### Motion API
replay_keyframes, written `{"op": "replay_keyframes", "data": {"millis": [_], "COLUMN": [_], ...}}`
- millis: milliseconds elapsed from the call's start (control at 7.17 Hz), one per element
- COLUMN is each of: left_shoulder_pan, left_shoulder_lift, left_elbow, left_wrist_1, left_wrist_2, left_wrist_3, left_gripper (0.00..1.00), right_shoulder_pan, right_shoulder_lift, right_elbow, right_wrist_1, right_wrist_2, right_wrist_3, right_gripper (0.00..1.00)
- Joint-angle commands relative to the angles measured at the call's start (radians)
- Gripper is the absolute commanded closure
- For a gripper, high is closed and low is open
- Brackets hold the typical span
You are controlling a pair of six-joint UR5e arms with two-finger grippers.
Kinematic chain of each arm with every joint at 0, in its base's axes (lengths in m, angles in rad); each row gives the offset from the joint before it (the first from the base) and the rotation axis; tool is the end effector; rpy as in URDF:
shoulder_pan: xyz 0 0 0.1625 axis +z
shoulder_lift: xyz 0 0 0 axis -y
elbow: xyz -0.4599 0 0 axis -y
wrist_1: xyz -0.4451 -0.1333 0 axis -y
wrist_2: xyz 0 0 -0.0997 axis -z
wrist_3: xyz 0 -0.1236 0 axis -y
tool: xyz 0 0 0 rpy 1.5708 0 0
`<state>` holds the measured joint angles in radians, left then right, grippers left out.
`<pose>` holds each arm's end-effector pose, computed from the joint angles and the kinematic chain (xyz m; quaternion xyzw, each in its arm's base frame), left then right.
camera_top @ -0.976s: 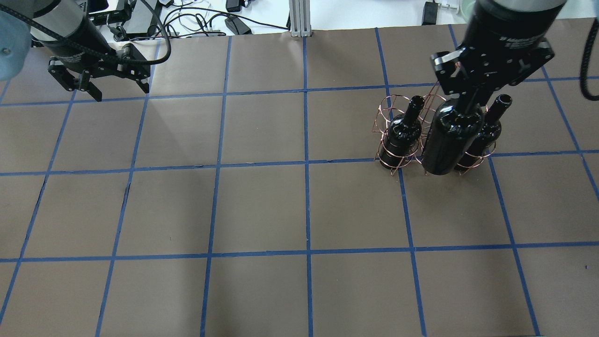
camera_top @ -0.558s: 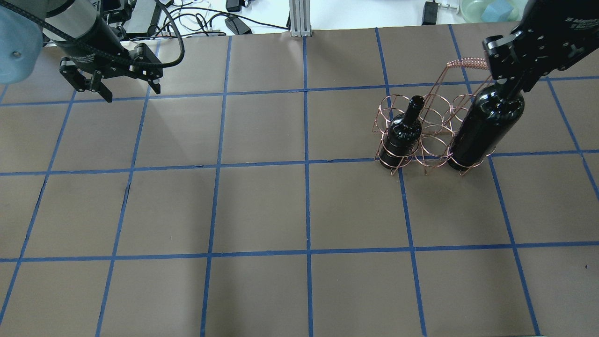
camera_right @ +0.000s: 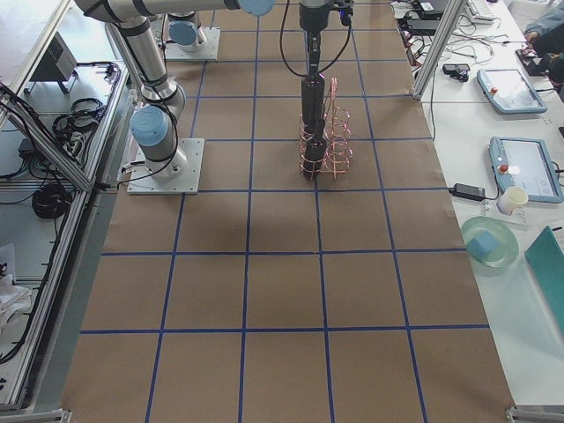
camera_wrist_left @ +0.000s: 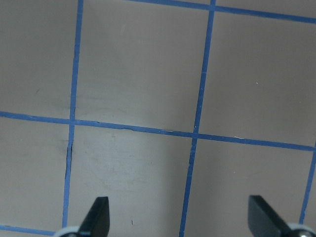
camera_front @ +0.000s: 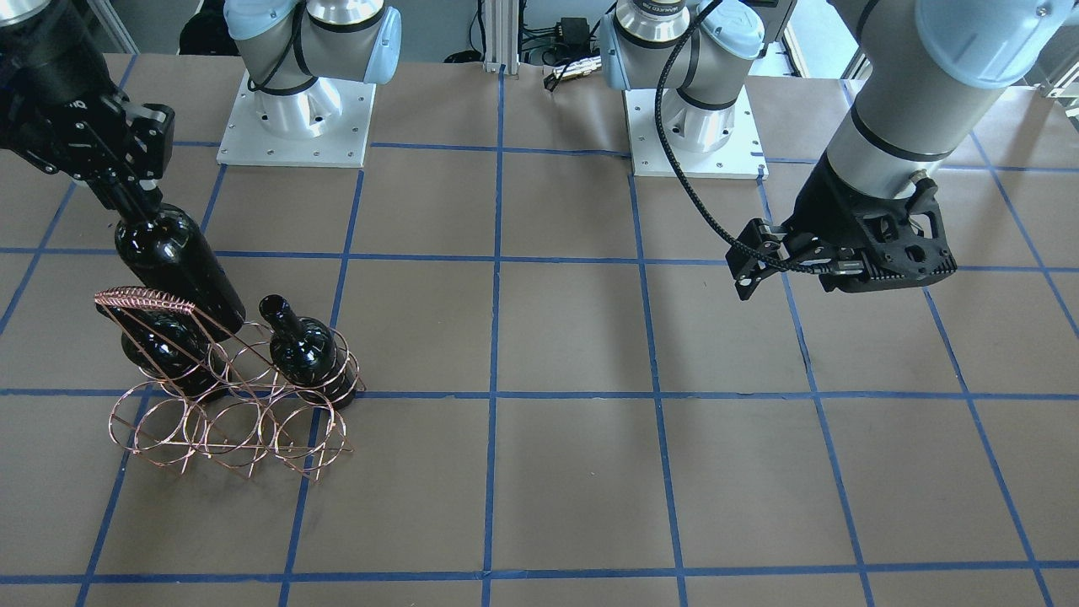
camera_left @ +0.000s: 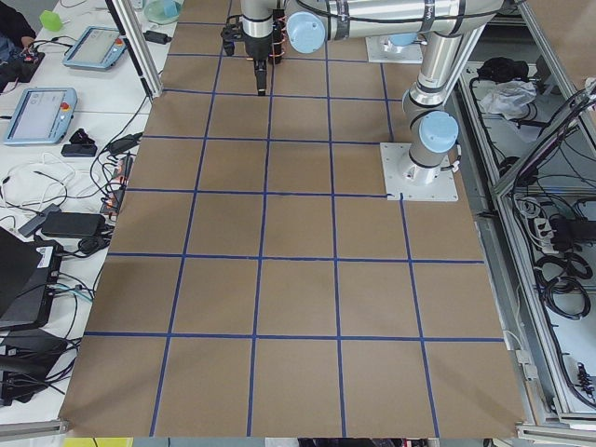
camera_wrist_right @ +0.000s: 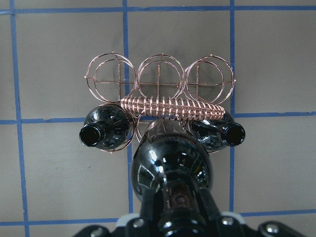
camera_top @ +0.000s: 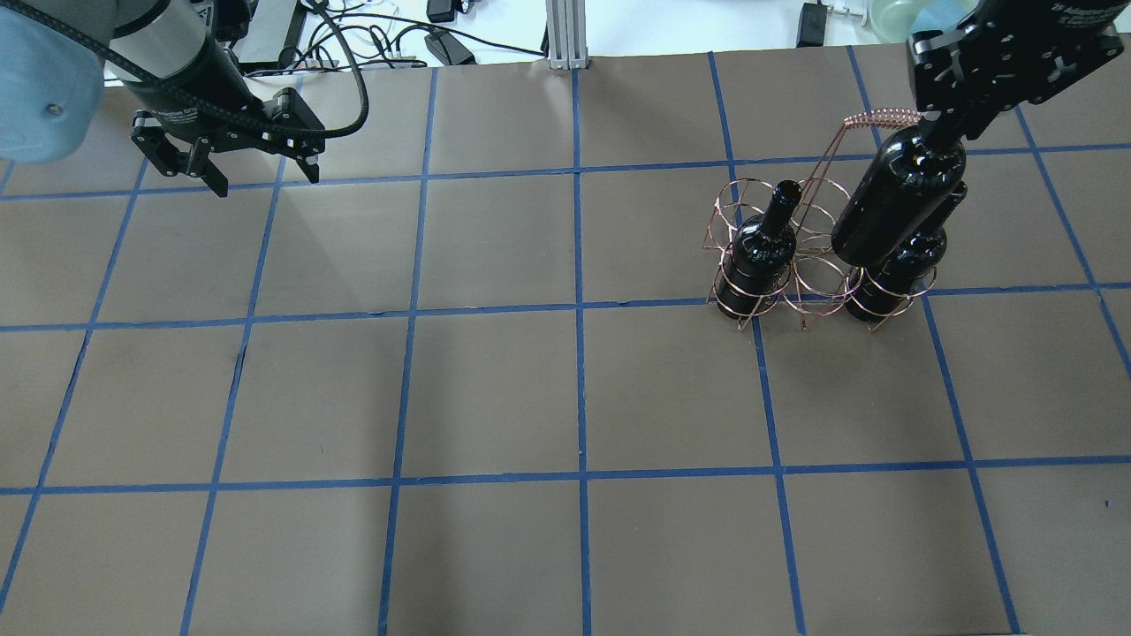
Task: Place wine into wine basket
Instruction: 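Tilt the bottle and insert it into the empty rack ring with the right gripper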
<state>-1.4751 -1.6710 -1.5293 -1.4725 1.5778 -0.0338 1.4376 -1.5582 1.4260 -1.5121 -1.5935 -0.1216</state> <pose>-0.0750 -0.6048 0.4744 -0.0648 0.9977 -0.0197 0.0041 0.0556 -0.5679 0.5651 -0.0062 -0.9992 0.0350 0.0159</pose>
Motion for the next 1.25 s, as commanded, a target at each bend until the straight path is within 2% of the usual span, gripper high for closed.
{"op": "replay_keyframes", "data": {"millis": [0, 1115], "left_shoulder_pan": [-0.001, -0.002], "left_shoulder_lift": [0.002, -0.001], "left_elbow": [0.000, 0.001], "left_wrist_1": [0.001, 0.003], "left_wrist_2": [-0.001, -0.005], "left_wrist_3": [0.000, 0.002], "left_gripper": [0.00, 0.00], "right_shoulder_pan": [0.000, 0.000], "right_shoulder_lift": [0.029, 0.075], "right_elbow": [-0.001, 0.040], "right_wrist_1": [-0.013, -0.060], "right_wrist_2": [-0.002, 0.004], "right_wrist_3": [0.002, 0.002], "right_gripper": [1.00, 1.00]}}
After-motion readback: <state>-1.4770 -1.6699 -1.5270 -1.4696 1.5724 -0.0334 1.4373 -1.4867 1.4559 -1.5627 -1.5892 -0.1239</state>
